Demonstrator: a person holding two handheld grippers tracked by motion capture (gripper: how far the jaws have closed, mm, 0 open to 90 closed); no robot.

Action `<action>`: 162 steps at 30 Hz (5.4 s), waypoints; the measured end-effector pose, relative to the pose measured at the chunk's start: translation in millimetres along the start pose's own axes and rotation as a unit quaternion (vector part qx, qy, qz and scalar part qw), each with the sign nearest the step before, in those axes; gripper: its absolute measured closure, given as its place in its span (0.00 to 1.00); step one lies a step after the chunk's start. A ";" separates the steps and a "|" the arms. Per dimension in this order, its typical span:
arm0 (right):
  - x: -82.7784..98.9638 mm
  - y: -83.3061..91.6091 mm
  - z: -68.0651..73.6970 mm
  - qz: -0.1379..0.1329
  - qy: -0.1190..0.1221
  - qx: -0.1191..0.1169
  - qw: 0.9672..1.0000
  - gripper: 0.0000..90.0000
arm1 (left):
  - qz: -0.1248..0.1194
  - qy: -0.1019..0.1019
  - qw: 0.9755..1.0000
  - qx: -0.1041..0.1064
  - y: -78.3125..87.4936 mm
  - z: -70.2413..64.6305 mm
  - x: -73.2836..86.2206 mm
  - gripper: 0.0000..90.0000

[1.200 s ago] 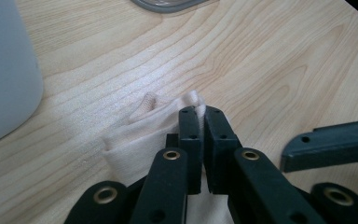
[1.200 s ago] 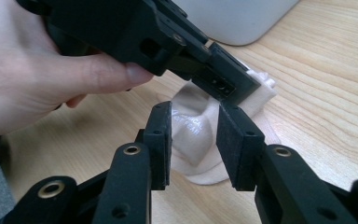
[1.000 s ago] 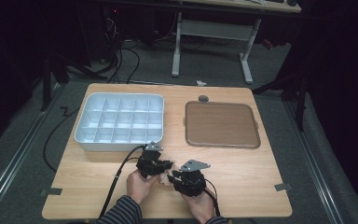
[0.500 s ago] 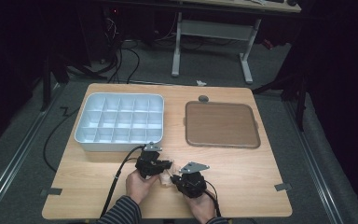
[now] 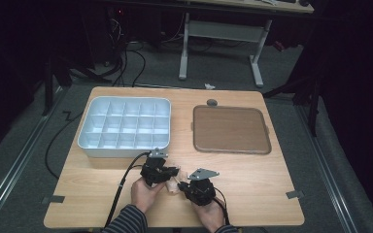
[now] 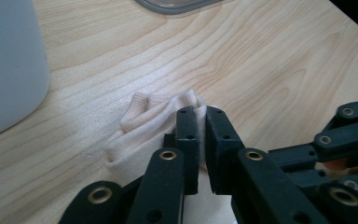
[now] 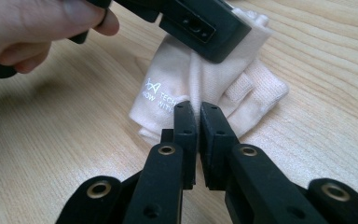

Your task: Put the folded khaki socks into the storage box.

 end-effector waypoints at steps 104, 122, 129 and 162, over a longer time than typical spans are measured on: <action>17.8 77.8 -151.5 -0.074 -0.088 0.208 0.971 0.50 | 0.065 0.026 0.997 -0.029 1.9 -1.7 17.6 0.79; 17.8 77.5 -151.5 -0.072 -0.087 0.207 0.972 0.47 | 0.052 0.034 0.998 -0.009 19.0 -0.6 16.1 0.81; 17.9 77.4 -151.2 -0.072 -0.087 0.206 0.972 0.46 | 0.042 0.043 0.998 -0.006 26.5 1.9 16.6 0.81; 17.9 77.2 -150.9 -0.071 -0.087 0.204 0.973 0.44 | 0.018 0.060 0.998 -0.028 72.1 22.2 24.0 0.81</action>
Point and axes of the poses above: each handheld gripper's, and its own axes: y roughly backward along the jaws, x roughly out of its underside, z roughly to its left, the point moved 8 cm from there along -y, roughly forward along the jaws, and after that the axes turned 13 degrees about -y, right-handed, at the moved point
